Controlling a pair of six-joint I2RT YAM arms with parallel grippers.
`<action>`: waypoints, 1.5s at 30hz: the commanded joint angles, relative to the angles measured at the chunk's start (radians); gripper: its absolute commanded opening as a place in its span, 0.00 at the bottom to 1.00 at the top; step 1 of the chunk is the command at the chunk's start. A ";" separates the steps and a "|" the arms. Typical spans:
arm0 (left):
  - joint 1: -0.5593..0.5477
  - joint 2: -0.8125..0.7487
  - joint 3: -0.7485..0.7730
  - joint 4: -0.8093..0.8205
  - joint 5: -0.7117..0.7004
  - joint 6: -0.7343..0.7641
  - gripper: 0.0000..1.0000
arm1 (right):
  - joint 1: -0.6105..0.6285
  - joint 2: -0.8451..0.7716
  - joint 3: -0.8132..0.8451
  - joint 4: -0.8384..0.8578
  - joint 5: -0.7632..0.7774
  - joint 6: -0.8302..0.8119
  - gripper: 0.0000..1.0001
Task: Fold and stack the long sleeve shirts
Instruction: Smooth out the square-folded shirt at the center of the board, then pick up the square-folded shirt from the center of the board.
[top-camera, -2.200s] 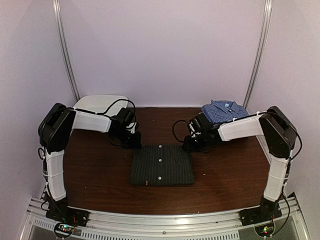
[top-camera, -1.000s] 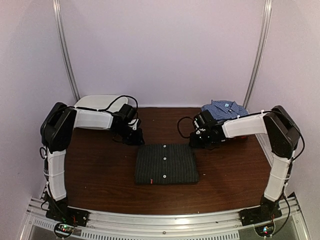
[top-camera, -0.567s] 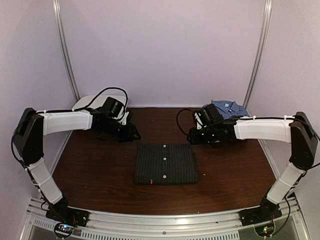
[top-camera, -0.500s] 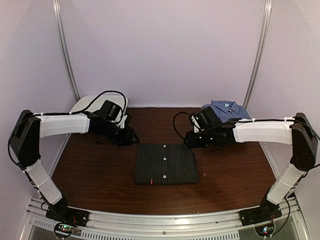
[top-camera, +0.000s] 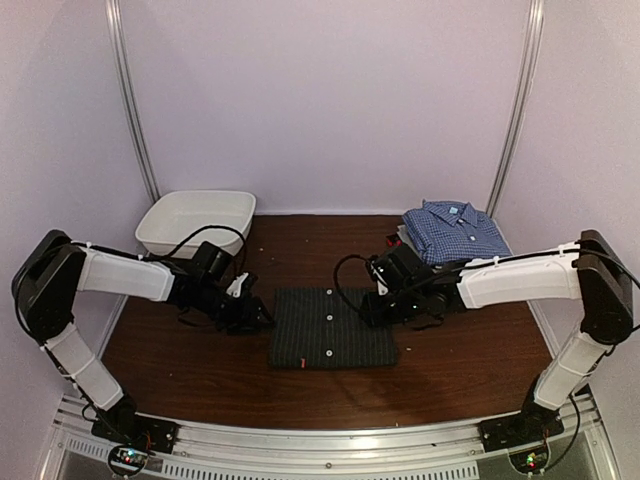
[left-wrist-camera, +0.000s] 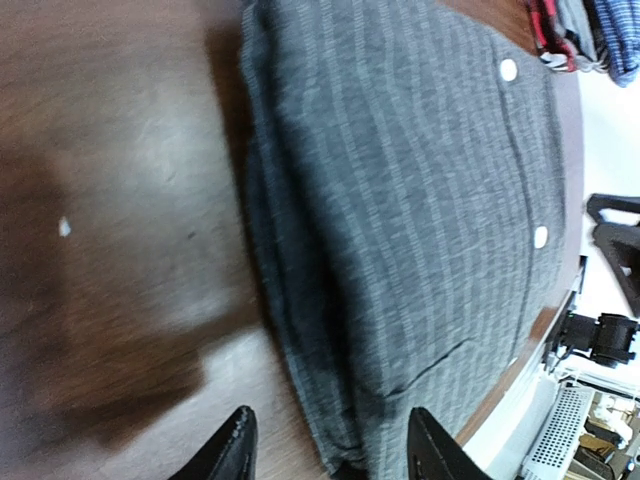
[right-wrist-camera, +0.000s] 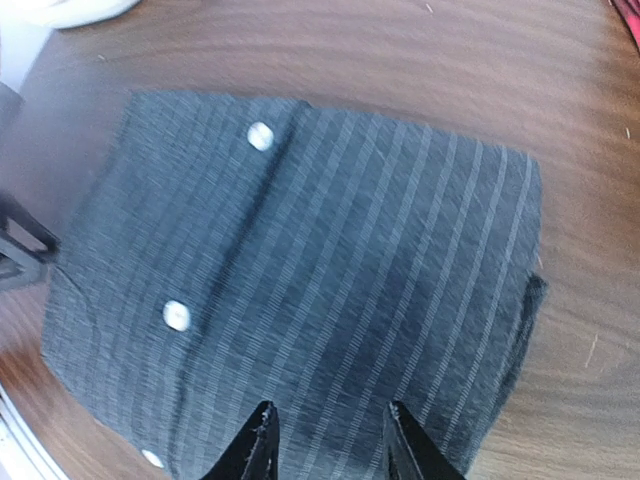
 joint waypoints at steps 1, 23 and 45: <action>-0.016 0.031 -0.002 0.128 0.058 -0.031 0.52 | -0.006 0.001 -0.060 0.018 0.043 0.023 0.36; -0.077 0.135 0.044 0.089 -0.037 -0.065 0.47 | -0.019 -0.013 -0.200 0.055 0.075 0.070 0.35; -0.090 -0.040 0.071 -0.138 -0.183 -0.054 0.00 | 0.010 -0.097 -0.115 -0.049 0.114 0.047 0.34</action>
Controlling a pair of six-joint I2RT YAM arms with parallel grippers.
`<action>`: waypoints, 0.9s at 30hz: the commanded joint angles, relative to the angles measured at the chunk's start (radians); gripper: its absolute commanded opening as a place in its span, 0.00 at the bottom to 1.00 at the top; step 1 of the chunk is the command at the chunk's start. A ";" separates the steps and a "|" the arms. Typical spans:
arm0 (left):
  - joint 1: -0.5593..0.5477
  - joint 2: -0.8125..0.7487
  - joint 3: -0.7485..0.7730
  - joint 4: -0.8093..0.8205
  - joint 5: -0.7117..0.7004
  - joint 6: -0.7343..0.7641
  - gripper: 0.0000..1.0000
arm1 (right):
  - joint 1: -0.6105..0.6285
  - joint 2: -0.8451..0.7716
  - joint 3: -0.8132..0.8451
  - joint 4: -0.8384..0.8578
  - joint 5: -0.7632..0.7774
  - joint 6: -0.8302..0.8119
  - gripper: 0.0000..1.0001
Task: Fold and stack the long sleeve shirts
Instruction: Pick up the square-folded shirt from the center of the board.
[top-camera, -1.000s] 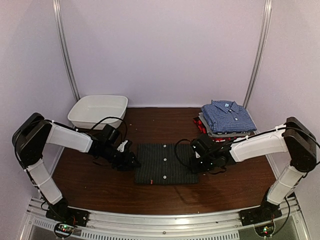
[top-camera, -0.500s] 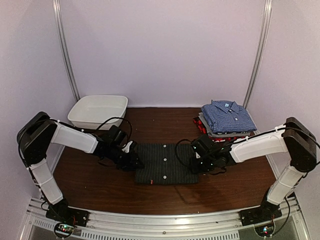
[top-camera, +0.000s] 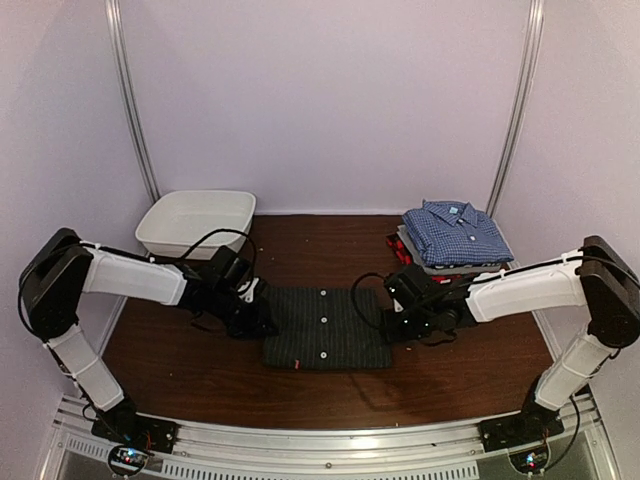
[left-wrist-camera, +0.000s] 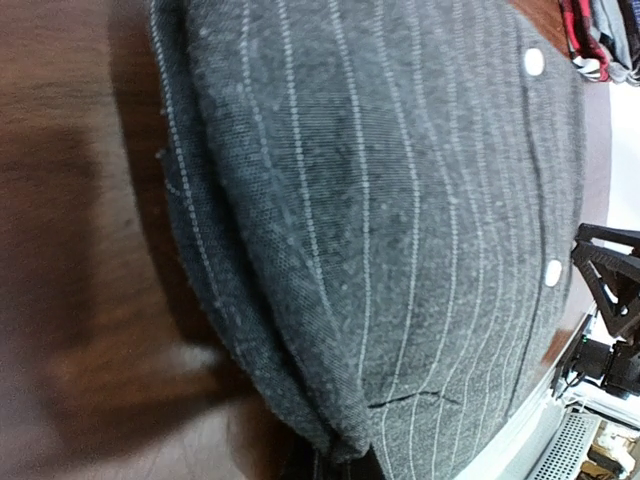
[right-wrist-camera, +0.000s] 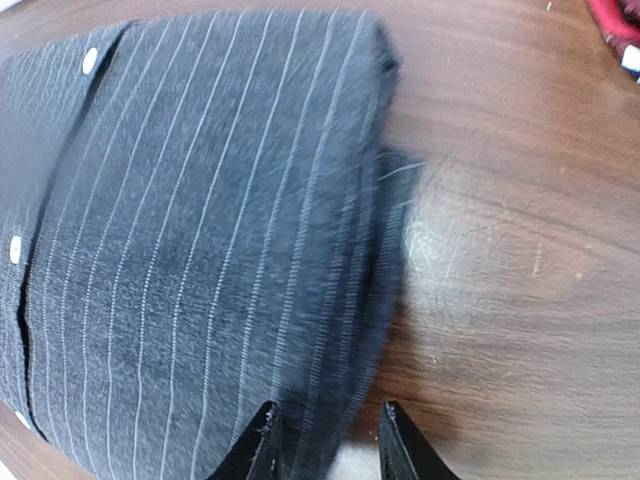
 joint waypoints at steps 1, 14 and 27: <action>0.038 -0.110 0.031 -0.190 -0.058 0.113 0.00 | 0.024 -0.059 0.075 -0.063 0.047 -0.015 0.34; 0.129 -0.262 0.130 -0.492 -0.102 0.345 0.00 | 0.111 0.167 0.327 -0.016 0.003 -0.026 0.29; 0.156 -0.295 0.174 -0.548 -0.126 0.386 0.00 | 0.136 0.343 0.342 0.055 -0.043 0.006 0.23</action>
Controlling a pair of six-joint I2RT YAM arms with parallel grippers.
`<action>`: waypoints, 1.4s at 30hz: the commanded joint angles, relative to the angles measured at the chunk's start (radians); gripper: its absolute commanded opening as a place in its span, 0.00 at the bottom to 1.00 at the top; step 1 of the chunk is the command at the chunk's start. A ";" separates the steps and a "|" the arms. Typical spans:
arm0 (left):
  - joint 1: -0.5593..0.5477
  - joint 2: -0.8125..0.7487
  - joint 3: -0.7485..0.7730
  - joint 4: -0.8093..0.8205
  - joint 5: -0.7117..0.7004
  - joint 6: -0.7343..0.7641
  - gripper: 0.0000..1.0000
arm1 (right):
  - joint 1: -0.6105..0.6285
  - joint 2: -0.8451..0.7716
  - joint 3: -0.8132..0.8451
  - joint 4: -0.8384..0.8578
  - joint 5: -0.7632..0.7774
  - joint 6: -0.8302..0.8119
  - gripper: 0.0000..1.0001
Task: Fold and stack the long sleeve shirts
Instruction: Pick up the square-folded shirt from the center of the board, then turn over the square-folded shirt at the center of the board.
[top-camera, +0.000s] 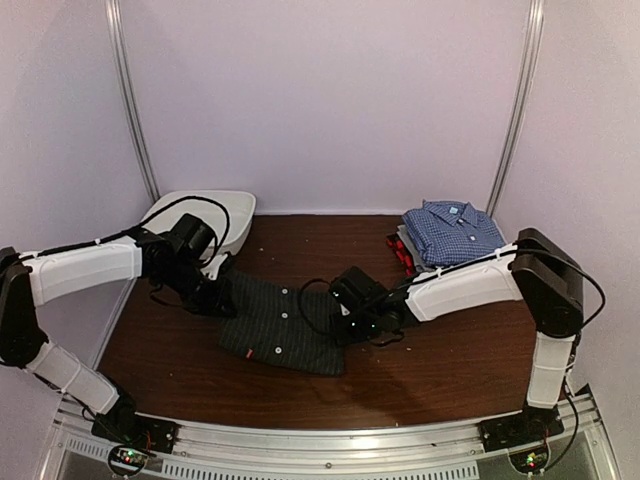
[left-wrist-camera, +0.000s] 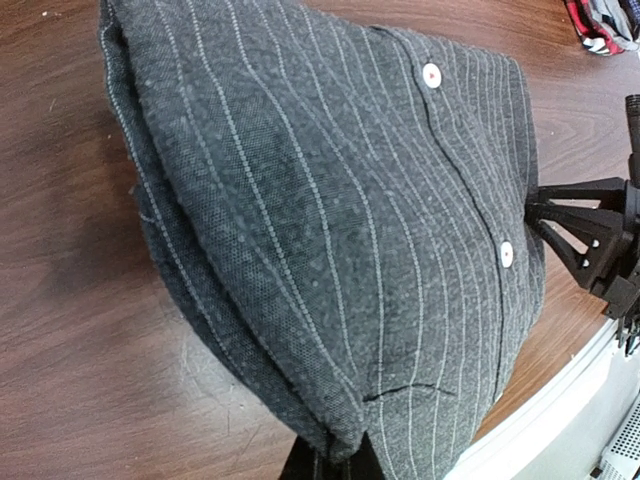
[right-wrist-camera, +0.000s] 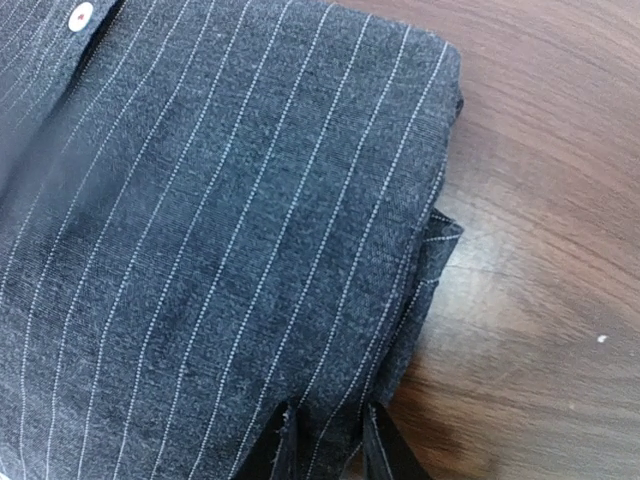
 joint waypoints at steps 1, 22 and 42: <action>0.015 -0.039 0.039 -0.013 -0.012 0.031 0.00 | 0.014 0.032 0.018 0.045 -0.010 0.021 0.23; 0.015 -0.056 0.144 -0.002 0.027 0.011 0.00 | 0.054 0.238 0.120 0.256 -0.209 0.141 0.23; 0.019 -0.007 0.256 -0.007 0.015 0.008 0.00 | 0.080 0.328 0.167 0.387 -0.293 0.220 0.22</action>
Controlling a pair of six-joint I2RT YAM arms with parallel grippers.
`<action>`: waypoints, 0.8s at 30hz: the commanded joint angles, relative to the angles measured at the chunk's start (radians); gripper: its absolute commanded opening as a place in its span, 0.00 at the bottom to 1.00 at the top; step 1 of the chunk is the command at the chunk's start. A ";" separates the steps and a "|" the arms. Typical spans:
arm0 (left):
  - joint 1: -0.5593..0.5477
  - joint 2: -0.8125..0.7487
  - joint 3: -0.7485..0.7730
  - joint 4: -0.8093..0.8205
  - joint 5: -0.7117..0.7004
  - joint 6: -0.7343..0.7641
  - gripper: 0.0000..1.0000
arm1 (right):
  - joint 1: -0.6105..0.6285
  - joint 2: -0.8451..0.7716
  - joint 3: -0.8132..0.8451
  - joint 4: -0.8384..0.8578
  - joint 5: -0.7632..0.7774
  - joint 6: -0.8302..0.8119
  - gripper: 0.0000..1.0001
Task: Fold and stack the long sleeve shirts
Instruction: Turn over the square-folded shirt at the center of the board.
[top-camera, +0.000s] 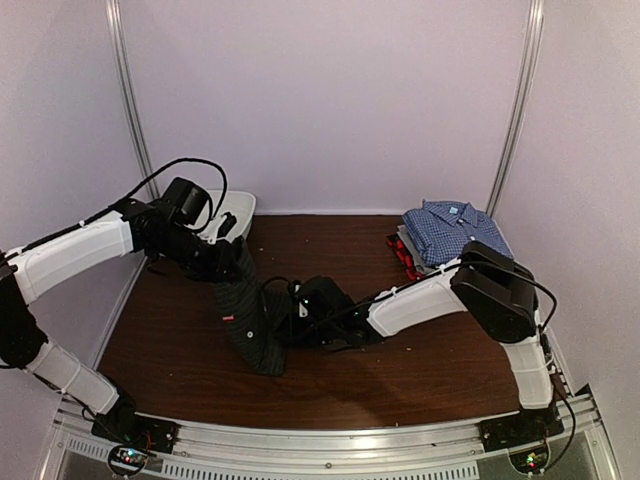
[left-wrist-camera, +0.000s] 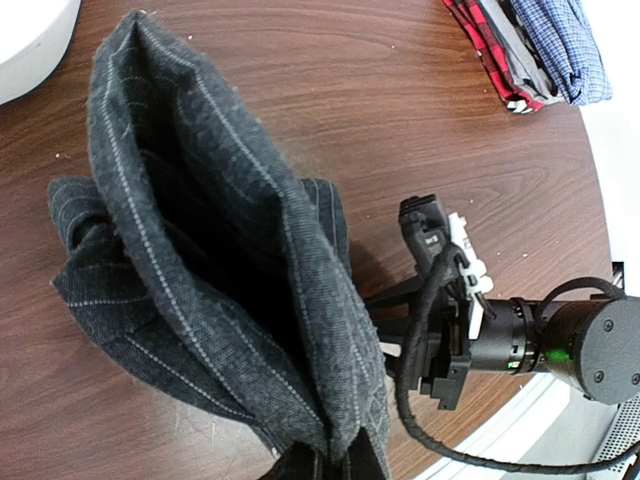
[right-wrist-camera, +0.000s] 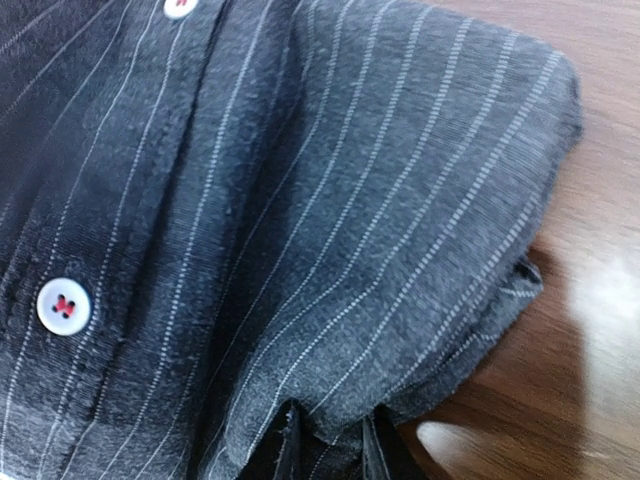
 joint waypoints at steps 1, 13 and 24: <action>0.008 -0.002 0.046 0.045 0.005 -0.007 0.00 | 0.023 0.070 0.013 -0.032 -0.061 0.031 0.22; 0.015 -0.027 0.045 -0.026 -0.077 0.045 0.00 | 0.016 -0.081 -0.070 -0.091 -0.022 -0.033 0.44; 0.031 -0.060 0.048 -0.078 -0.118 0.094 0.00 | -0.002 -0.164 -0.055 -0.162 0.024 -0.048 0.30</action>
